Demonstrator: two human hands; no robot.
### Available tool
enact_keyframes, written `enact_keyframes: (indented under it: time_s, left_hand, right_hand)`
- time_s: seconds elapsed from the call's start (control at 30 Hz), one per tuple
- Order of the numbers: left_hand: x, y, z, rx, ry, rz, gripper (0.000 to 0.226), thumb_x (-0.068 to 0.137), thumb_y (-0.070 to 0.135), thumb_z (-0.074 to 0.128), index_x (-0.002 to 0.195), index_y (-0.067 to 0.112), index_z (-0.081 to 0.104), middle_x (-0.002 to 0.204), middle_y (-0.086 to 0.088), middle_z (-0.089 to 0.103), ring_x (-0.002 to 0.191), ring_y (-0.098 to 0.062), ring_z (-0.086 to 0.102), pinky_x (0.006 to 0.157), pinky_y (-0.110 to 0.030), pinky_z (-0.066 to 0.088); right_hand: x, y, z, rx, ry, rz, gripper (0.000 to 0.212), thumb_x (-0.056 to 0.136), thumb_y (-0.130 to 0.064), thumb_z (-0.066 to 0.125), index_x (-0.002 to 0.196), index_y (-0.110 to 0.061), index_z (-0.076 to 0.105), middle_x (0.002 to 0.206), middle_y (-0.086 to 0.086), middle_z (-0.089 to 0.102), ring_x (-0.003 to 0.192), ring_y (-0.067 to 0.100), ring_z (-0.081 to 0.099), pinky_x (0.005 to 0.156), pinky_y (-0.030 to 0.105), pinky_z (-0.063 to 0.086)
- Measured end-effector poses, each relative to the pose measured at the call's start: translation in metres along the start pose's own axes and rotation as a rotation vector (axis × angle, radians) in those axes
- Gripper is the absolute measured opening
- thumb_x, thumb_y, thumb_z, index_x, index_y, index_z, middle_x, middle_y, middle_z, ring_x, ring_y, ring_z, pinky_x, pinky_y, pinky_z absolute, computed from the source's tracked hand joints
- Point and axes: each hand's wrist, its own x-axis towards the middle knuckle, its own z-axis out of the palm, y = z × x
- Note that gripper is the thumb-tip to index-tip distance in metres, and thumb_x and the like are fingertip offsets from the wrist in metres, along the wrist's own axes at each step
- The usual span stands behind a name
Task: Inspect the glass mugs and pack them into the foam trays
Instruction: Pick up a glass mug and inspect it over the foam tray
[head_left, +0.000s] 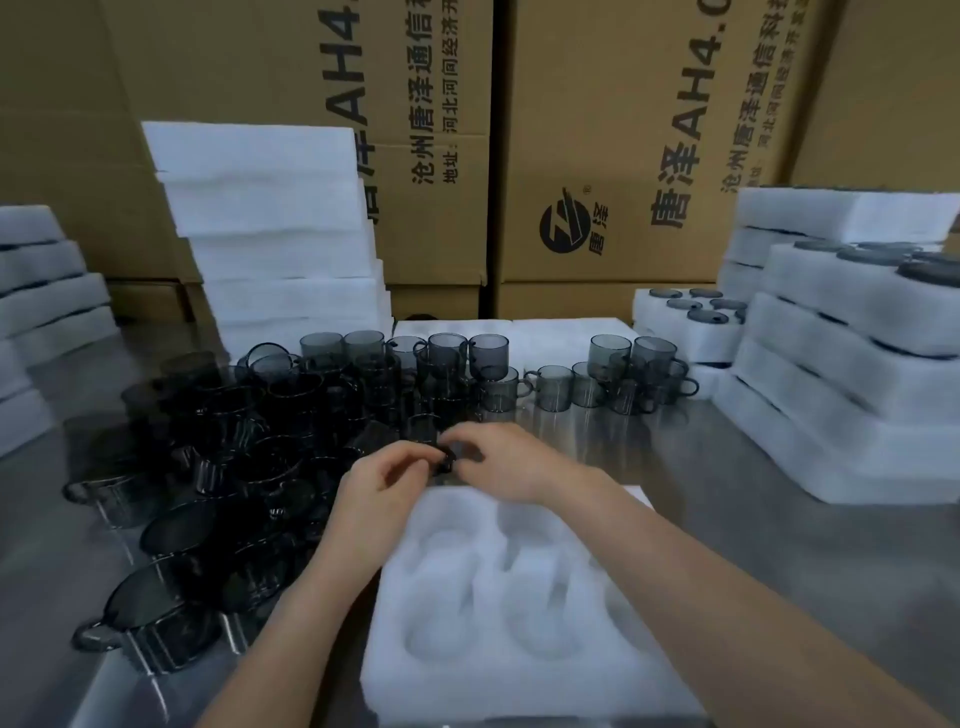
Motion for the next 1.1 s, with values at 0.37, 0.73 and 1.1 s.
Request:
enact_keyframes:
  time_s: [0.37, 0.73, 1.1]
  left_hand:
    - [0.004, -0.01, 0.001, -0.097, 0.025, -0.132, 0.036, 0.091, 0.003, 0.055, 0.078, 0.029, 0.075, 0.084, 0.004, 0.074, 0.086, -0.018, 0.068, 0.083, -0.043, 0.054]
    - [0.017, 0.014, 0.007, -0.051, -0.055, -0.063, 0.038, 0.082, 0.006, 0.072, 0.11, 0.026, 0.056, 0.105, 0.003, 0.065, 0.098, -0.018, 0.065, 0.088, -0.036, 0.052]
    - [0.027, 0.031, 0.025, -0.017, -0.195, 0.018, 0.061, 0.066, 0.006, 0.087, 0.12, 0.019, 0.061, 0.111, -0.002, 0.07, 0.099, -0.02, 0.069, 0.097, -0.042, 0.052]
  right_hand:
    - [0.018, -0.013, 0.008, -0.179, 0.066, 0.07, 0.022, 0.091, -0.025, 0.055, 0.113, -0.024, 0.059, 0.113, 0.005, 0.065, 0.109, 0.028, 0.057, 0.082, 0.036, 0.048]
    - [-0.016, 0.007, -0.024, -0.077, 0.296, 0.01, 0.016, 0.09, -0.025, 0.067, 0.079, -0.031, 0.057, 0.067, -0.016, 0.055, 0.073, 0.007, 0.054, 0.07, 0.027, 0.04]
    - [-0.045, 0.013, -0.027, 0.448, 0.373, -0.036, 0.019, 0.083, -0.013, 0.075, 0.071, -0.028, 0.071, 0.073, 0.002, 0.073, 0.075, 0.016, 0.066, 0.083, 0.038, 0.053]
